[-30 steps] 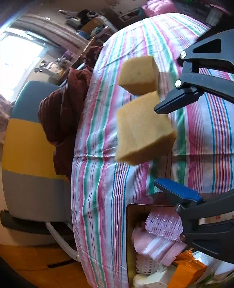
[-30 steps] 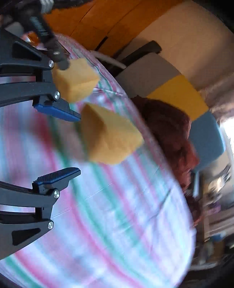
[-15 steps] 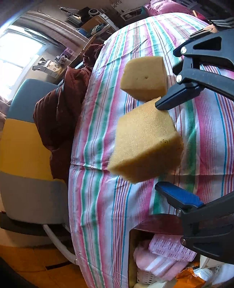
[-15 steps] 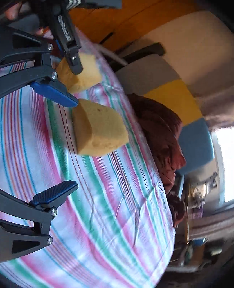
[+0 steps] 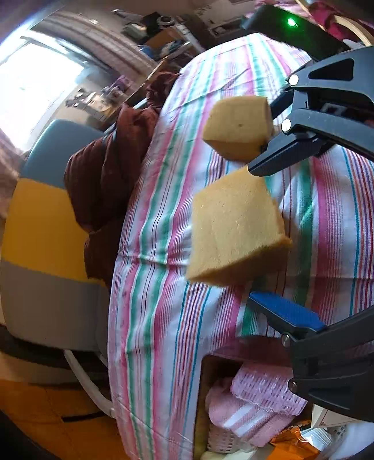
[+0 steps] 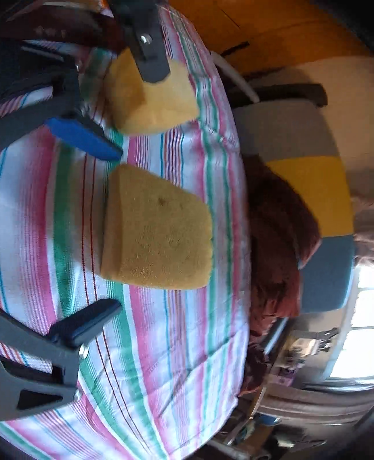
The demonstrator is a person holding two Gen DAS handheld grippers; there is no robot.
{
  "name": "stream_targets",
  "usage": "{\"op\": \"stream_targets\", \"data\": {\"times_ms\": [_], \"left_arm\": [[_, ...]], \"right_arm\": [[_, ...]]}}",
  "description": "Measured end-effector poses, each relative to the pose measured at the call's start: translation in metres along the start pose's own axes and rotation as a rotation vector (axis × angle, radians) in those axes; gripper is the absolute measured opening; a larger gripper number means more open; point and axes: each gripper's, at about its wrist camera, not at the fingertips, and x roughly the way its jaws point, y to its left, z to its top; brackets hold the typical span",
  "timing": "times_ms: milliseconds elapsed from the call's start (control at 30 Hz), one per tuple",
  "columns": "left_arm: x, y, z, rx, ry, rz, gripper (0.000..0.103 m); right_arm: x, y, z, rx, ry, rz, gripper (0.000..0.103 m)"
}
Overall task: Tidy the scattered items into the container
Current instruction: 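Grasp a yellow sponge with the right gripper while the left gripper grasps the other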
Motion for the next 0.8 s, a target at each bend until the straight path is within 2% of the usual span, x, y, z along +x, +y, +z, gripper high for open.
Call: {"op": "stream_targets", "data": {"times_ms": [100,300,567,733,800], "left_arm": [[0.004,-0.008,0.0,0.034,0.004,0.027,0.083],[0.018,-0.014,0.0,0.059,0.014,0.029,0.088],[0.019,-0.016,-0.005,0.083,-0.009,0.023,0.088],[0.02,-0.029,-0.008,0.172,-0.045,0.079,0.09],[0.022,-0.028,-0.007,0.167,-0.044,0.081,0.091]], "right_arm": [[-0.008,-0.013,-0.004,0.065,-0.029,0.025,0.068],[-0.032,-0.034,-0.031,0.156,-0.049,0.036,0.067],[-0.032,-0.028,-0.037,0.136,-0.041,0.02,0.069],[-0.029,-0.03,-0.039,0.142,-0.034,0.03,0.07],[-0.029,-0.029,-0.039,0.137,-0.034,0.024,0.071]]}}
